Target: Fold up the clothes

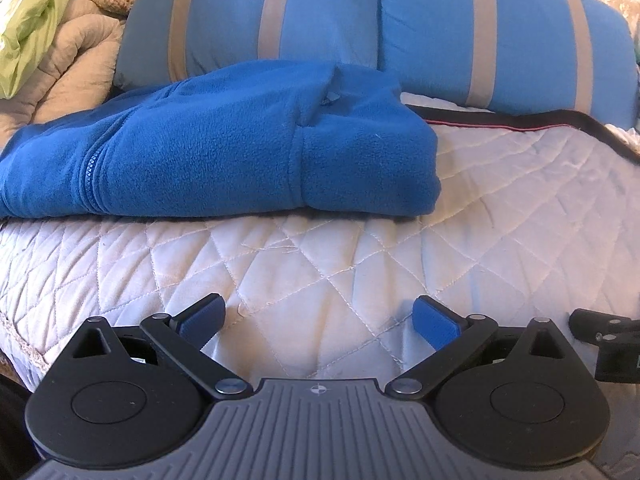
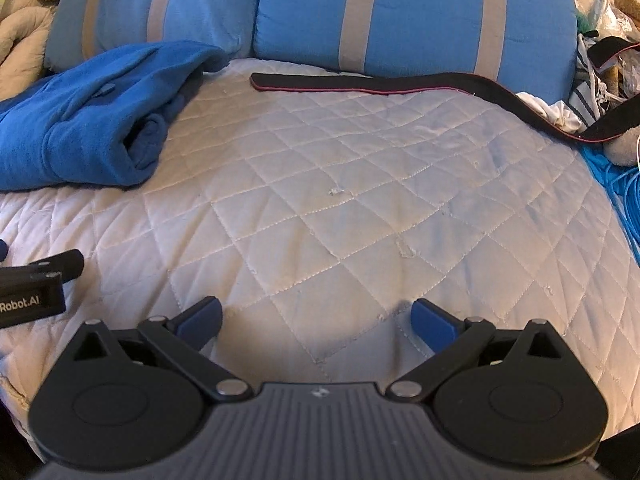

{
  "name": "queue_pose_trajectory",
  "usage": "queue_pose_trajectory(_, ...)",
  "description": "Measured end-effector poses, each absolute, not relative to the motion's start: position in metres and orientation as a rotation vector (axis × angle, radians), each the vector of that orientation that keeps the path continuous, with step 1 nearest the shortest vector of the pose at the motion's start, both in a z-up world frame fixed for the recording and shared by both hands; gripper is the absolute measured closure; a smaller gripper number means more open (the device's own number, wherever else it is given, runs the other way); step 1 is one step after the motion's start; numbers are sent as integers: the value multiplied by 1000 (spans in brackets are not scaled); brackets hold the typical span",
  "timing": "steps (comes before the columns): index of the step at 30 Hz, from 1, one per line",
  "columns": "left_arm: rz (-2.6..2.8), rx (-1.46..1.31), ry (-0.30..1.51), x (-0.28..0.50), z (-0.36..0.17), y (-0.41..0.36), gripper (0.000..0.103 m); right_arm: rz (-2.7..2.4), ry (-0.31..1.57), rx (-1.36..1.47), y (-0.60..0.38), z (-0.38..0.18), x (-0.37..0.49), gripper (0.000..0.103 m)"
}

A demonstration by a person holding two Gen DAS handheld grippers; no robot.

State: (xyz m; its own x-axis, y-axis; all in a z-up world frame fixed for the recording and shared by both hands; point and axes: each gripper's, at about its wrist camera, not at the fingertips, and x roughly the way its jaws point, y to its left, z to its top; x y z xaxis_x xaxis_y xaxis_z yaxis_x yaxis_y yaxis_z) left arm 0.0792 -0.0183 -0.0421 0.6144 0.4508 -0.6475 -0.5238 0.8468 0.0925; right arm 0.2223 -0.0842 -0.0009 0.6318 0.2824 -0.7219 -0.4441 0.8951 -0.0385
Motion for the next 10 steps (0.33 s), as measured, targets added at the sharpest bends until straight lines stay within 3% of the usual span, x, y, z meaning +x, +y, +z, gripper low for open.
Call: queue_pose_trajectory(10,571,-111,708,78,-43,-19,0,417,782,-220,-83,-1,222,0)
